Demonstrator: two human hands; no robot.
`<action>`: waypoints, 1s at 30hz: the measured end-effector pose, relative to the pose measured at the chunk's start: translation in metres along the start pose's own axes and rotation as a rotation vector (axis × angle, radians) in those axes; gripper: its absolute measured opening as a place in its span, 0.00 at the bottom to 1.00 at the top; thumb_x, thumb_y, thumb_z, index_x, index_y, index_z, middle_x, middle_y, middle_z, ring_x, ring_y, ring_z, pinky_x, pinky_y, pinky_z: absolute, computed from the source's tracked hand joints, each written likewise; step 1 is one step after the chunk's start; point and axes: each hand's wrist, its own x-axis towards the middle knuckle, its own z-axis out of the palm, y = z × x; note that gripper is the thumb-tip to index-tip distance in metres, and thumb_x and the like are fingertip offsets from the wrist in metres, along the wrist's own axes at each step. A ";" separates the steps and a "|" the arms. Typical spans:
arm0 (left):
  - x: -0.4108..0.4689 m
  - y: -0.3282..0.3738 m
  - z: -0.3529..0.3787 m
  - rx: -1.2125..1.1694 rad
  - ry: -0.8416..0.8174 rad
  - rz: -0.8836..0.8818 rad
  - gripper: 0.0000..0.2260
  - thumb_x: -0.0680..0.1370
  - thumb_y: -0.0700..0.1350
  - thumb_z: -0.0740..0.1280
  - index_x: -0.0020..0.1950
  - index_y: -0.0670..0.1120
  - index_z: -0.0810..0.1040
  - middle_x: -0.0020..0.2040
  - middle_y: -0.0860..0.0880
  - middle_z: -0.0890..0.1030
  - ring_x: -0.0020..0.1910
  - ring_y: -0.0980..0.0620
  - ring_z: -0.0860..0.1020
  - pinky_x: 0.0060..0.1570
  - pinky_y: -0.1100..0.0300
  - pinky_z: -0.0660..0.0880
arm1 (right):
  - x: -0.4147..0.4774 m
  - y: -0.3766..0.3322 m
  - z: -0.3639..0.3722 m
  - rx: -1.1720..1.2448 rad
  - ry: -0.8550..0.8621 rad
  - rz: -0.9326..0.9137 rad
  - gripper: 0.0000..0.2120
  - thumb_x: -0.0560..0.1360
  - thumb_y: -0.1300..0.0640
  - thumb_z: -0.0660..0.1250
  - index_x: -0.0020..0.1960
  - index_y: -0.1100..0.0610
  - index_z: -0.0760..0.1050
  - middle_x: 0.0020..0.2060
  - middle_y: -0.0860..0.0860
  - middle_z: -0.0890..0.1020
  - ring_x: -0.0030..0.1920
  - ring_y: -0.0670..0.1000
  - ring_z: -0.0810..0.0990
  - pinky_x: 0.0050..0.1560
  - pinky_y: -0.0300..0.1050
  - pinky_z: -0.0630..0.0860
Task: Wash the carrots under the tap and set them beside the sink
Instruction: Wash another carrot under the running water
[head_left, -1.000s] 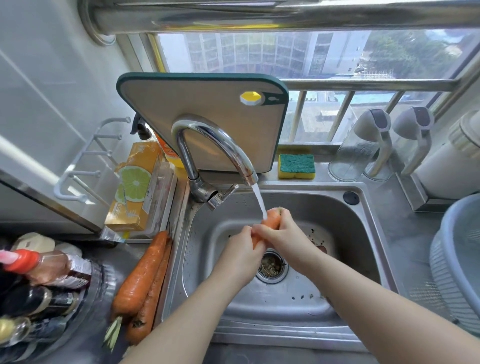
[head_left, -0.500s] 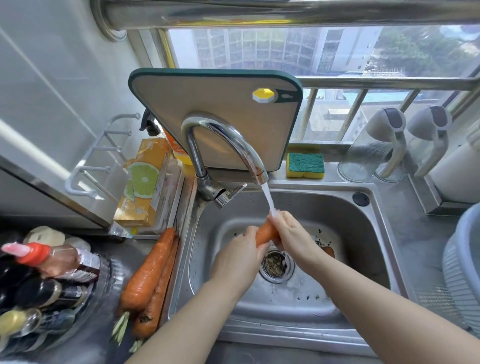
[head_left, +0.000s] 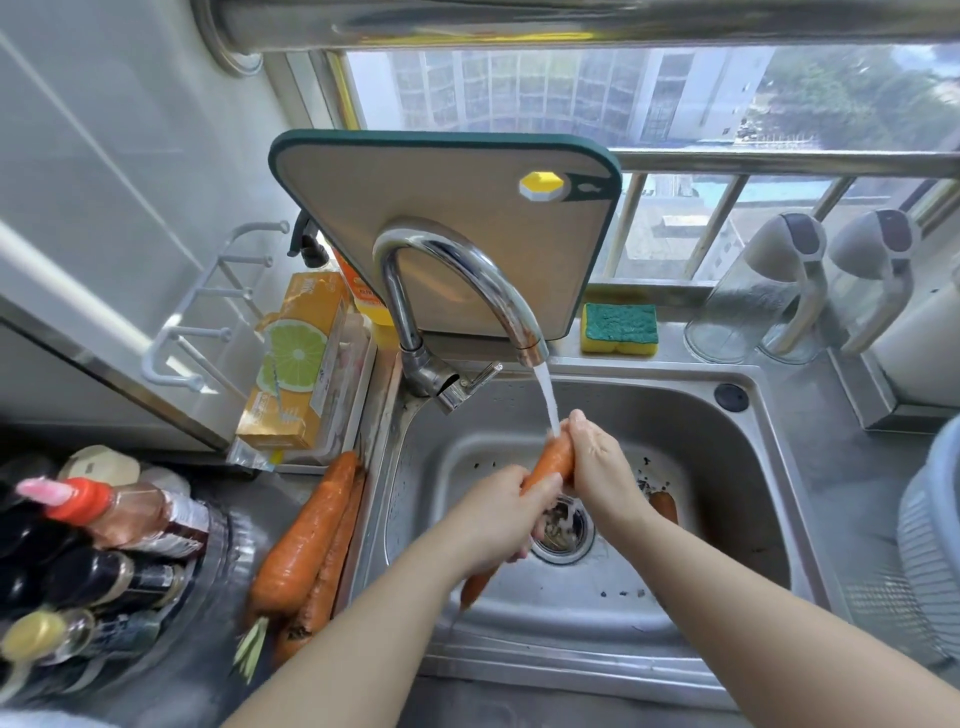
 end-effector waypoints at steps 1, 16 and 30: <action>0.000 0.000 -0.003 -0.147 -0.059 -0.014 0.12 0.82 0.53 0.54 0.47 0.46 0.69 0.35 0.51 0.74 0.27 0.55 0.70 0.29 0.62 0.68 | -0.001 0.000 -0.002 0.028 -0.050 0.006 0.18 0.83 0.54 0.50 0.40 0.59 0.70 0.30 0.51 0.70 0.28 0.44 0.69 0.29 0.36 0.67; -0.002 0.004 0.006 0.103 0.122 0.191 0.12 0.82 0.49 0.55 0.63 0.51 0.71 0.44 0.52 0.78 0.44 0.47 0.76 0.32 0.59 0.67 | 0.011 -0.014 0.004 -0.143 0.132 0.020 0.21 0.82 0.52 0.55 0.34 0.58 0.71 0.29 0.51 0.74 0.31 0.49 0.71 0.35 0.43 0.68; 0.003 -0.001 0.007 0.237 0.173 0.277 0.16 0.82 0.49 0.55 0.69 0.50 0.67 0.61 0.47 0.77 0.60 0.46 0.75 0.56 0.54 0.71 | 0.008 -0.022 0.009 0.220 0.176 0.145 0.17 0.81 0.56 0.55 0.35 0.57 0.72 0.29 0.54 0.79 0.32 0.51 0.75 0.37 0.44 0.72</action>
